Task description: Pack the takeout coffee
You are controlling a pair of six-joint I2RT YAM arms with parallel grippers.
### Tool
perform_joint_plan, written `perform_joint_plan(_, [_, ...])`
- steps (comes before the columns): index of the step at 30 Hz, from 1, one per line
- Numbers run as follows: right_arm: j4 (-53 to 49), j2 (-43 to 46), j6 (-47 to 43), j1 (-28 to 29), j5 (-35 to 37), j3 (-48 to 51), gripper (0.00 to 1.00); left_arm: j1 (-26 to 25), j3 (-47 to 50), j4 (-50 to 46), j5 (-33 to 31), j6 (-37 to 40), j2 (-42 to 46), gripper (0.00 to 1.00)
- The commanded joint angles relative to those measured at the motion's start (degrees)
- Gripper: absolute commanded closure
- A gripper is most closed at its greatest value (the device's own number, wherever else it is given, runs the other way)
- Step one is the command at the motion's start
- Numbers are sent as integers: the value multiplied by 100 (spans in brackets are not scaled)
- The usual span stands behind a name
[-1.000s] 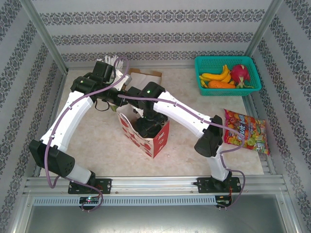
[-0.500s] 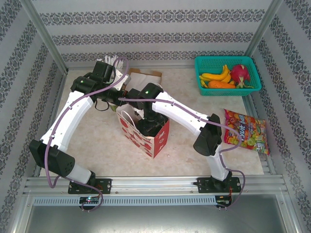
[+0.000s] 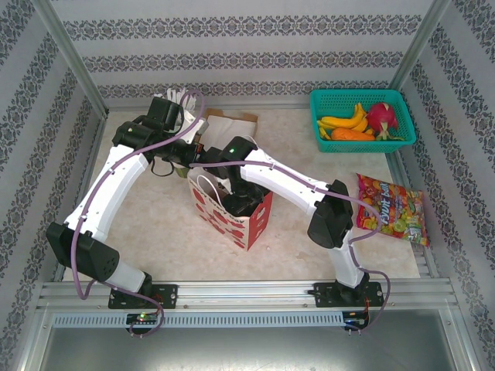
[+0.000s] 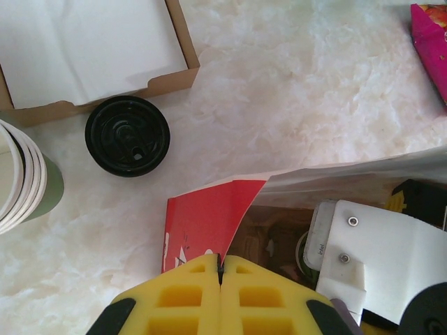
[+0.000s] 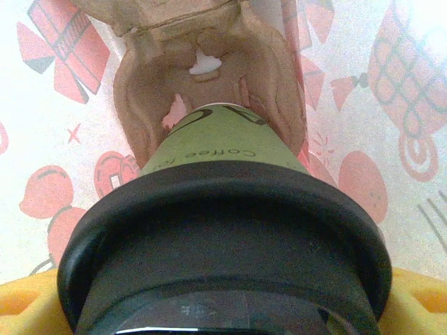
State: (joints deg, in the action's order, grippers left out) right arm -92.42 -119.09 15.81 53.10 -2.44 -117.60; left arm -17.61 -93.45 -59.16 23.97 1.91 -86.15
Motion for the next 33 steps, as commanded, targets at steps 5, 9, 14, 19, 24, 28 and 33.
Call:
perform_joint_plan(5, [-148,-67,-153,-72,-75,82,30,29,45,246,169,-51,124,100])
perform_joint_plan(9, [-301,-132,-158,-72,51,83,30,29,44,247,108,-53,133,100])
perform_joint_plan(14, [-267,-146,-157,-123,113,134,30,28,36,263,114,-33,125,100])
perform_joint_plan(19, [-256,-201,-175,-134,94,110,30,21,30,264,109,-24,121,100])
perform_joint_plan(24, [-83,-135,-176,-142,68,131,31,29,44,273,110,-25,125,100])
perform_joint_plan(28, [126,-19,-115,-164,148,138,31,22,64,266,134,-44,124,100])
perform_joint_plan(33, [304,100,-62,-186,166,253,32,25,64,253,143,-35,130,100])
